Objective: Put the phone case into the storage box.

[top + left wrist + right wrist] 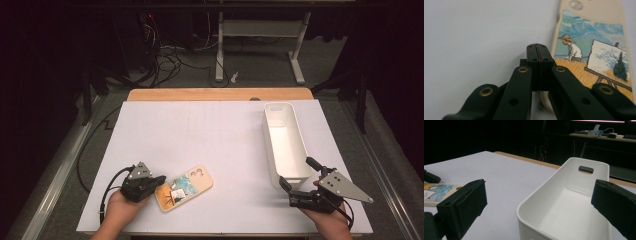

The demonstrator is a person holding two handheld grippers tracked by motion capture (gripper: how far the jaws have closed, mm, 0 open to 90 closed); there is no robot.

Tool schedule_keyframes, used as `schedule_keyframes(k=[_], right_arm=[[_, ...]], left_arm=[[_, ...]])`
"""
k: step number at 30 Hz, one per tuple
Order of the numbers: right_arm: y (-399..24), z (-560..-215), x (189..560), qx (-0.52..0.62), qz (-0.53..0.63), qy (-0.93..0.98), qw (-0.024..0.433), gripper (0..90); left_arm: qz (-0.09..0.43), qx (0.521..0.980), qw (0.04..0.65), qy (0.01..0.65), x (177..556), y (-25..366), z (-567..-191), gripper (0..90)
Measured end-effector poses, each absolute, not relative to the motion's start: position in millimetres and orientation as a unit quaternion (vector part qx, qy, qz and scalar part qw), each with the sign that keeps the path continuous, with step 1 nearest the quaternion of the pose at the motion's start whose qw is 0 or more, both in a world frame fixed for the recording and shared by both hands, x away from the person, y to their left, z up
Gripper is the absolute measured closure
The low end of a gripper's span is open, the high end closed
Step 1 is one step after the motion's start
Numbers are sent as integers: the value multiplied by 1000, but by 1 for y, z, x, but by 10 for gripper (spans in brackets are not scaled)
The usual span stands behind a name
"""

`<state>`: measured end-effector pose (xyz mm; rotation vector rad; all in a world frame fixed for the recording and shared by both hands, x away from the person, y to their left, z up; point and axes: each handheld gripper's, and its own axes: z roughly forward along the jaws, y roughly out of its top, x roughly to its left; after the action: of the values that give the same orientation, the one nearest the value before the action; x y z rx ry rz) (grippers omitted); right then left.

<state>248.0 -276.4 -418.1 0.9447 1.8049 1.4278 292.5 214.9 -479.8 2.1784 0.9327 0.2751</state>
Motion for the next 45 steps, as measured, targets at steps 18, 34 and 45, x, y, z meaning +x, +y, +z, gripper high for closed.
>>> schedule_keyframes(k=[18, 34, 45], right_arm=[[-278, -417, 247, 359, 546, 685, 323, 4], [-278, -417, 247, 359, 545, 685, 324, 4], [-278, -417, 247, 360, 545, 684, 324, 5]], left_arm=[[138, 809, 415, 393, 284, 225, -469, 900], [153, 762, 475, 414, 279, 251, -462, 364], [176, 756, 481, 407, 276, 248, -456, 2]])
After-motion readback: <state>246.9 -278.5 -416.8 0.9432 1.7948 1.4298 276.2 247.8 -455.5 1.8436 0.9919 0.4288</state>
